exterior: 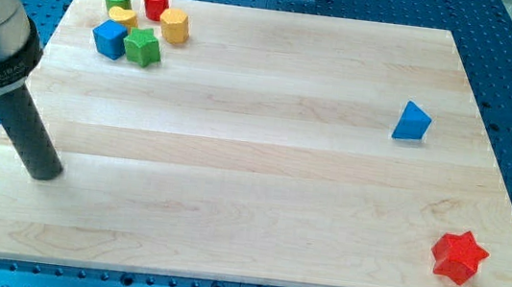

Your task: Push the triangle into the yellow hexagon

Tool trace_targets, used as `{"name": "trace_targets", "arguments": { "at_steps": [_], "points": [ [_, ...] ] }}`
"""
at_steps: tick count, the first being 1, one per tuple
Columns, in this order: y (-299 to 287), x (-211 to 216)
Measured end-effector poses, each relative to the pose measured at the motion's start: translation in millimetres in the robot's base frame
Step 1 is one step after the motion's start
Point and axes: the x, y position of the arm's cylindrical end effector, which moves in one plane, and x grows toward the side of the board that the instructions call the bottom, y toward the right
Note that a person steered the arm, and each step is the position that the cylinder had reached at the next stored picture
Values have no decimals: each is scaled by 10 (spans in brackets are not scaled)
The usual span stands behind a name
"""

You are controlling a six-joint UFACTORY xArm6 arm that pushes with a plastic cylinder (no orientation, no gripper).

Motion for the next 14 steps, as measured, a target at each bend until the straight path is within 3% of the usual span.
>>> {"name": "trace_targets", "arguments": {
  "at_steps": [2, 6, 7, 8, 9, 10, 11, 12, 13, 14],
  "points": [
    [39, -90],
    [3723, -107],
    [4318, -497],
    [4359, -1010],
    [3982, -1452],
    [3570, -2256],
    [3425, -2563],
    [2598, -2575],
    [2330, -2496],
    [2941, -2541]
  ]
}}
